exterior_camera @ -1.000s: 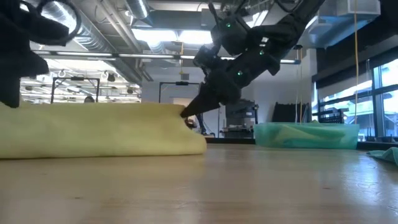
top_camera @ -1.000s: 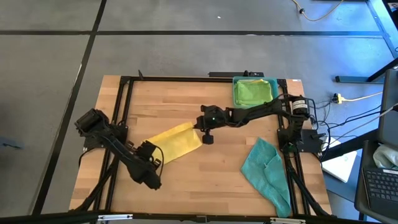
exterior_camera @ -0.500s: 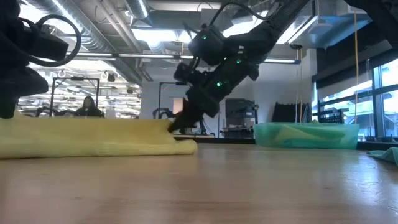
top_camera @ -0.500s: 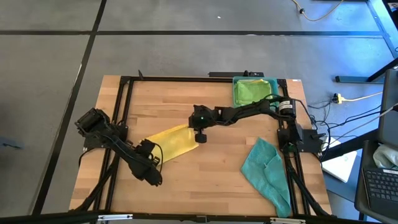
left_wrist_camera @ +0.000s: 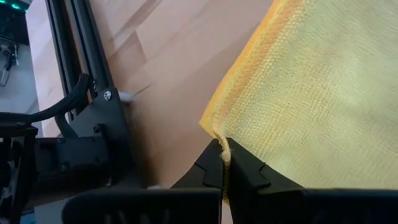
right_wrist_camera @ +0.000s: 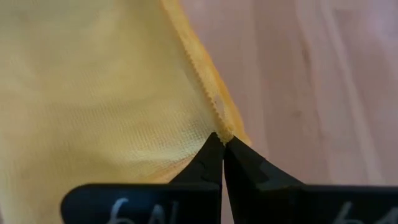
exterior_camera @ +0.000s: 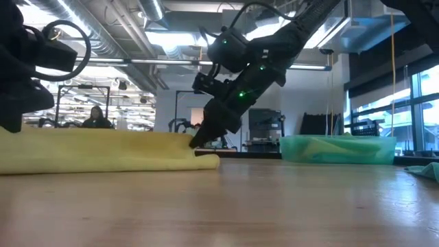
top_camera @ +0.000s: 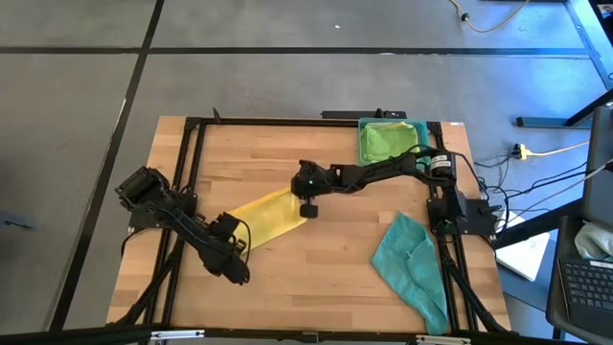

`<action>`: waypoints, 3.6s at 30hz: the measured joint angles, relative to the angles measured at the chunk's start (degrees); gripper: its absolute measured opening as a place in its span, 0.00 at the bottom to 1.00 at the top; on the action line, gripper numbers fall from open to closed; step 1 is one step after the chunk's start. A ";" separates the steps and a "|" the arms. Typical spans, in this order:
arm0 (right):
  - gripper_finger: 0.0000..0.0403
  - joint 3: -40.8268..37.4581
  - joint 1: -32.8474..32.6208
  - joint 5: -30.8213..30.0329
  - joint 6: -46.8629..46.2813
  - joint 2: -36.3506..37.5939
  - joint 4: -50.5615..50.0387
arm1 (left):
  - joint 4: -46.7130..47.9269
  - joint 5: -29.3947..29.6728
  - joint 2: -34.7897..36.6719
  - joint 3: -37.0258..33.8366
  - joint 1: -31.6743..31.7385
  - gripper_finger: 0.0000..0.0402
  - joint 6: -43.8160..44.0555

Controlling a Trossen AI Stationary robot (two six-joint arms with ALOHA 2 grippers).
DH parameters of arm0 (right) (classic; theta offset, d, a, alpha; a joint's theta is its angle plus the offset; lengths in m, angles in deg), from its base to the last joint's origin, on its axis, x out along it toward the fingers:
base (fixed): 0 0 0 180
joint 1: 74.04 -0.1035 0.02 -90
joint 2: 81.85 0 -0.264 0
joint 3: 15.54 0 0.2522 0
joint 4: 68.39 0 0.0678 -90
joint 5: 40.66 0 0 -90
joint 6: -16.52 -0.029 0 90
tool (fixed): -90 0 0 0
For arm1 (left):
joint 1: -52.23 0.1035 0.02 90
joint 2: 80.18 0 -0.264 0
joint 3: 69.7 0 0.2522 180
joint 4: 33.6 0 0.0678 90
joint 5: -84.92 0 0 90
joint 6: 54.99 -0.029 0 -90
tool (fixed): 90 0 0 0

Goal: Fold microfiber towels
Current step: Fold the yellow microfiber cloth

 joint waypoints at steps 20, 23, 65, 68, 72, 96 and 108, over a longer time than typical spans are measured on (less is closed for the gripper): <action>0.11 -0.13 0.28 -6.21 0.06 0.04 -0.75 | -2.92 -1.41 0.00 -1.27 -0.11 0.08 -0.08; 0.17 -0.13 0.29 -6.16 -0.05 0.07 -0.33 | -4.78 -1.82 0.12 -1.27 -0.03 0.14 -0.08; 0.30 0.22 -7.99 9.30 19.40 4.61 -11.74 | -17.36 -3.52 14.33 0.91 -8.06 0.24 -10.83; 0.30 0.22 -7.96 9.35 19.43 4.61 -11.50 | -18.20 -3.30 12.59 0.65 -7.16 0.24 -15.25; 0.30 0.24 -7.95 10.43 16.12 4.63 -12.68 | -20.50 -3.30 10.20 -0.43 -5.80 0.30 -22.13; 0.30 11.00 -10.49 10.40 3.10 4.76 -28.20 | -32.79 -10.69 5.73 -8.11 3.39 0.57 -39.40; 0.30 14.34 -10.49 12.16 -5.45 4.76 -30.49 | -34.08 -20.69 5.60 -8.30 9.11 0.57 -40.35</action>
